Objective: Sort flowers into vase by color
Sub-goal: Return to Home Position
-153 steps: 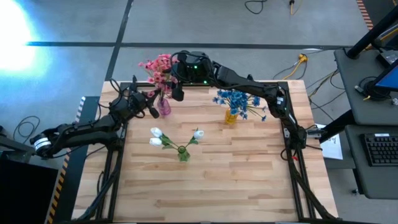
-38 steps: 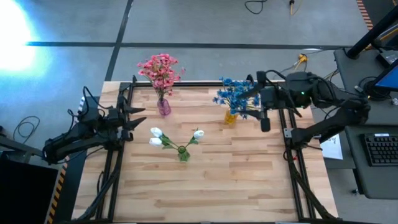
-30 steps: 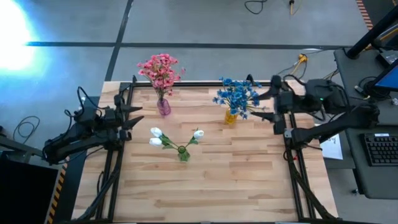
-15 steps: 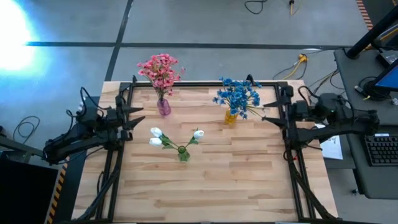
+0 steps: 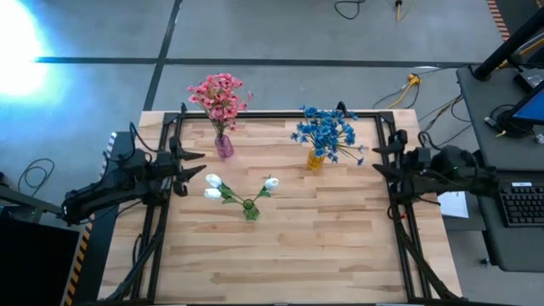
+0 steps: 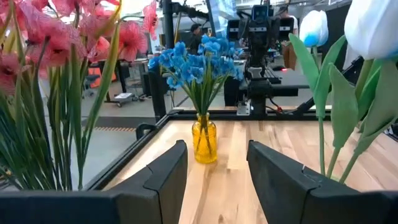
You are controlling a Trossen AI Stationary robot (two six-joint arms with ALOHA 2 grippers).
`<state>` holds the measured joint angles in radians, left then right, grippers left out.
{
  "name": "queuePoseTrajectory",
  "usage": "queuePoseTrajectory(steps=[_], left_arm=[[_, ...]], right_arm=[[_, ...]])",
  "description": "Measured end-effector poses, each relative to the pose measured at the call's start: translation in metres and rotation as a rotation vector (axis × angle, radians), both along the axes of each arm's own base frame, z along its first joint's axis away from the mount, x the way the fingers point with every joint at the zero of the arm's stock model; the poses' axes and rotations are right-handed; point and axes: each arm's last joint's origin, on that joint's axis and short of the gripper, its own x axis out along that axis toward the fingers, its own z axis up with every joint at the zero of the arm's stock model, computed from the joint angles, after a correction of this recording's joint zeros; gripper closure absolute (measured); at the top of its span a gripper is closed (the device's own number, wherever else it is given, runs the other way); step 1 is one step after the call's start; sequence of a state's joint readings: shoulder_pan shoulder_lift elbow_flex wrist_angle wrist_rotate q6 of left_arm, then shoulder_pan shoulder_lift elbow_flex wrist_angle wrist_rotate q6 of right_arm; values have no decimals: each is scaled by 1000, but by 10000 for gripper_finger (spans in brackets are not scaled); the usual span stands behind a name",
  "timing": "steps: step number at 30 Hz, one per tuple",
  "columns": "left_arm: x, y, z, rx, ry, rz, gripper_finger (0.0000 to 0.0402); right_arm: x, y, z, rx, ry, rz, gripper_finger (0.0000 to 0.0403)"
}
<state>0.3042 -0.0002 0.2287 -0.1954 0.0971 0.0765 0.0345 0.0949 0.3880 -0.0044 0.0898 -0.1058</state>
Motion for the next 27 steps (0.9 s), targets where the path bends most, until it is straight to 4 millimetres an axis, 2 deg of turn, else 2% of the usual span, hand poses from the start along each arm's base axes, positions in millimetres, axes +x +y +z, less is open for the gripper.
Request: queuePoseTrajectory(steps=[7,13,17,20,27], left_arm=[[1,0,-7,-30,54,-10,245],[6,-3,-16,-56,40,-153,265],[10,-3,-27,-94,47,-203,287],[15,-1,-47,-131,74,-210,301],[18,-2,-47,-75,42,-273,323]], right_arm=[[13,0,-44,13,-54,4,193],[22,1,-75,44,-144,17,193],[23,1,-78,75,-132,38,193],[24,1,-79,51,-117,21,193],[25,0,-83,25,-75,-37,193]])
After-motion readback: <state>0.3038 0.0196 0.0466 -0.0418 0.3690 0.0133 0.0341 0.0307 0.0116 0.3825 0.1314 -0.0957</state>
